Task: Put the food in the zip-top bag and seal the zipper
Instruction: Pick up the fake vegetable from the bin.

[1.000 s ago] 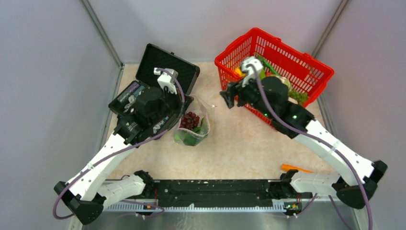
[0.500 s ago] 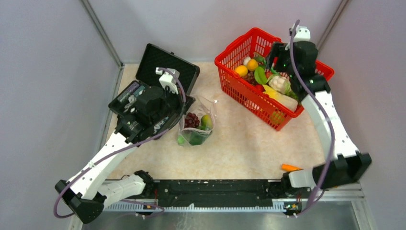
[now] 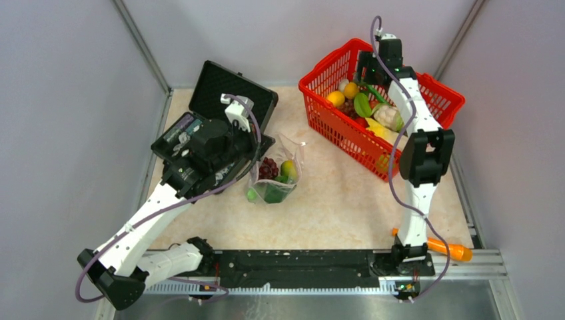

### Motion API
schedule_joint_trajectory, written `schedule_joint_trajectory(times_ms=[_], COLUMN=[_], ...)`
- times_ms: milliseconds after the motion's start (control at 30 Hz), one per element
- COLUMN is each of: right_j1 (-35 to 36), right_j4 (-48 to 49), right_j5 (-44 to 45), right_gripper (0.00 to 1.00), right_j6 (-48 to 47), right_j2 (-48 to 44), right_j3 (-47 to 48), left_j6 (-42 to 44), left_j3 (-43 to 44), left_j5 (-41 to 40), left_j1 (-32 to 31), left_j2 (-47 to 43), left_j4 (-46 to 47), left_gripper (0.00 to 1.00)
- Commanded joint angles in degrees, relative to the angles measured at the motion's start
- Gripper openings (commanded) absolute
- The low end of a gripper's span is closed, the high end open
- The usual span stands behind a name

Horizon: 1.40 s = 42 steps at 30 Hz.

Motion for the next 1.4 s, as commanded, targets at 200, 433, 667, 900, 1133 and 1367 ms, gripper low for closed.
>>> schedule_joint_trajectory(times_ms=[200,433,667,900,1133,1367], right_j1=[0.12,0.13,0.13,0.02,0.04,-0.04], right_j4=[-6.3,-0.4,-0.06,1.64,6.48,17.26], right_j5=[-1.05,2.38,2.97,3.74,0.06,-2.73], right_gripper=[0.64,0.62,0.59,0.32,0.02,0.0], right_j6=[-0.64,-1.69,-0.43,0.59,0.11,0.34], right_j2=[15.3,11.39,16.58,17.18,6.64,-12.58], right_j3=[21.16,11.29,16.21,15.85,6.31,-14.27], left_j6=[2.25,2.33,1.73,1.52,1.28,0.74], left_j3=[1.64,2.36,1.76,0.67,0.95,0.89], left_j5=[-0.87,-0.4,-0.49,-2.17,-1.31,-0.54], left_j1=[-0.03,-0.03,-0.05,-0.08,-0.04,-0.1], left_j2=[-0.39,0.68,-0.19,-1.62,-0.7,-0.39], left_j4=[0.83,0.89,0.92,0.48,0.65,0.81], left_gripper=[0.0,0.0,0.0,0.0,0.0,0.0])
